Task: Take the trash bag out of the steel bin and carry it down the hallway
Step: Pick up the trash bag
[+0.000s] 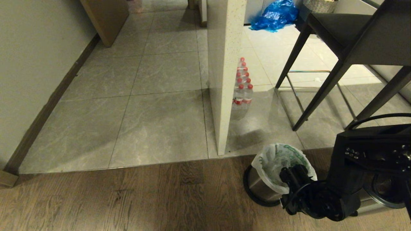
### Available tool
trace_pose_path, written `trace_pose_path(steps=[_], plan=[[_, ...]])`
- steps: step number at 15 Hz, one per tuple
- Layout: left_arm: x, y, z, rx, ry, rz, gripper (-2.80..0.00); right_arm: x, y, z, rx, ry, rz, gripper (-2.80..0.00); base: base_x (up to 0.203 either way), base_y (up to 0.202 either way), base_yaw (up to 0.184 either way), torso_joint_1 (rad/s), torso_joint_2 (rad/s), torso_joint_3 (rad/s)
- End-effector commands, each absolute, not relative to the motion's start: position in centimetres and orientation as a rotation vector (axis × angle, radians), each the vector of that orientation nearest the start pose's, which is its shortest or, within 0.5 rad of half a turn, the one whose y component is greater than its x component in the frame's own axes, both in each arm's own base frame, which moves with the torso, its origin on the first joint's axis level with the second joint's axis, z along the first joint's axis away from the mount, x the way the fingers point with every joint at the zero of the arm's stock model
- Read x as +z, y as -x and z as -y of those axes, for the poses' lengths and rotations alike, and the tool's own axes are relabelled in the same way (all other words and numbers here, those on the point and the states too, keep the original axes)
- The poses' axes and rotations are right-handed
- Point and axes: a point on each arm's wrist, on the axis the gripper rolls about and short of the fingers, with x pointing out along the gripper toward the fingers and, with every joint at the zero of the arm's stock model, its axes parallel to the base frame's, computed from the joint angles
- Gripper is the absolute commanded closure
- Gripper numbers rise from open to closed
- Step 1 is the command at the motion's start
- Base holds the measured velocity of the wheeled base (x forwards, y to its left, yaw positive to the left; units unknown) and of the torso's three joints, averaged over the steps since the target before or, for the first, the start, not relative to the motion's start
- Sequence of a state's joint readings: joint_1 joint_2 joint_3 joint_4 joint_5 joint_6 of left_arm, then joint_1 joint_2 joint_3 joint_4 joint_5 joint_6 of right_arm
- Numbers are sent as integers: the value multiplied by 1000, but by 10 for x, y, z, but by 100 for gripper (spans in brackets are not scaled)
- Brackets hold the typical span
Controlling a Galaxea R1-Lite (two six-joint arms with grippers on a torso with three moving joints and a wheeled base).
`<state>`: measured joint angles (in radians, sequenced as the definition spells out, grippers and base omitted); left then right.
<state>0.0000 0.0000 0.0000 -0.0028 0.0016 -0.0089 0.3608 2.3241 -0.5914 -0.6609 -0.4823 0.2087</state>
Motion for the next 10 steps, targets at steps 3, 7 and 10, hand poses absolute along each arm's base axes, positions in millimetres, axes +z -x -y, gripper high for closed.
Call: trace_pose_path(steps=[3, 7, 10], plan=[[76, 23, 0, 2, 9, 5, 0, -66, -290, -96, -222, 239, -962, -280, 0, 0, 0, 0, 0, 0], [76, 23, 0, 2, 9, 5, 0, -69, -297, -96, -230, 211, -924, 0, 0, 0, 0, 0, 0, 0], [76, 23, 0, 2, 9, 5, 0, -68, -296, -96, -231, 222, -926, 0, 0, 0, 0, 0, 0, 0]])
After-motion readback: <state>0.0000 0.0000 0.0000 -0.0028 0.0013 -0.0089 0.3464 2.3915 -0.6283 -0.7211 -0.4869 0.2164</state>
